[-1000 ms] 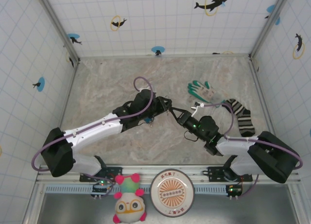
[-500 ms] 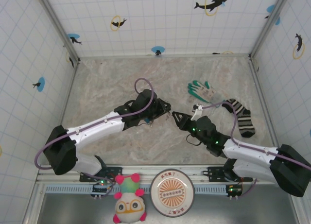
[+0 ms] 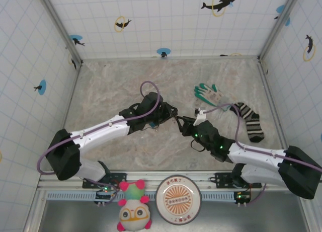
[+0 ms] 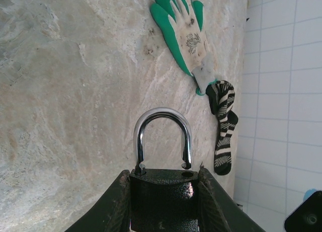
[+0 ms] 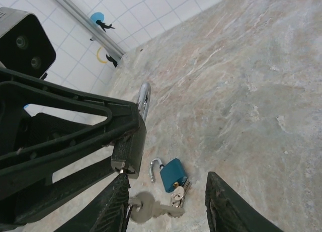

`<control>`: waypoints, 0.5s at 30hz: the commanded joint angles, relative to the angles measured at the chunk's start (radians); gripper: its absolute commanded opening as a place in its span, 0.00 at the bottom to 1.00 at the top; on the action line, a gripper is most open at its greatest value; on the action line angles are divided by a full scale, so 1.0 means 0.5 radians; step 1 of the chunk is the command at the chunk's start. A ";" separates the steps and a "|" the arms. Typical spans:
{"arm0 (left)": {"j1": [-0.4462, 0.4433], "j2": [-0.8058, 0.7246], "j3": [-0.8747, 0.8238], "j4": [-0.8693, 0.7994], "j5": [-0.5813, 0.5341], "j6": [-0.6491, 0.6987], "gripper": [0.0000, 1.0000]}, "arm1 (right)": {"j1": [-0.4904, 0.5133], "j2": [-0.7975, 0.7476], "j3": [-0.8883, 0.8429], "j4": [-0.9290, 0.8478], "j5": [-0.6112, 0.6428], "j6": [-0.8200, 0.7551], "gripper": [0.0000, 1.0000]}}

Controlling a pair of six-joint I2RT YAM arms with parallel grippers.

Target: Unlock with the key

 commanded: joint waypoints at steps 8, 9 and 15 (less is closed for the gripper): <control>0.002 -0.008 0.063 -0.016 0.009 -0.009 0.00 | 0.022 -0.006 0.090 0.082 0.083 -0.021 0.42; 0.002 -0.012 0.062 -0.018 0.000 -0.008 0.00 | 0.023 -0.037 0.068 0.062 0.101 -0.015 0.42; 0.005 0.001 0.064 -0.023 0.002 -0.009 0.00 | 0.049 -0.236 -0.059 -0.038 0.192 -0.002 0.43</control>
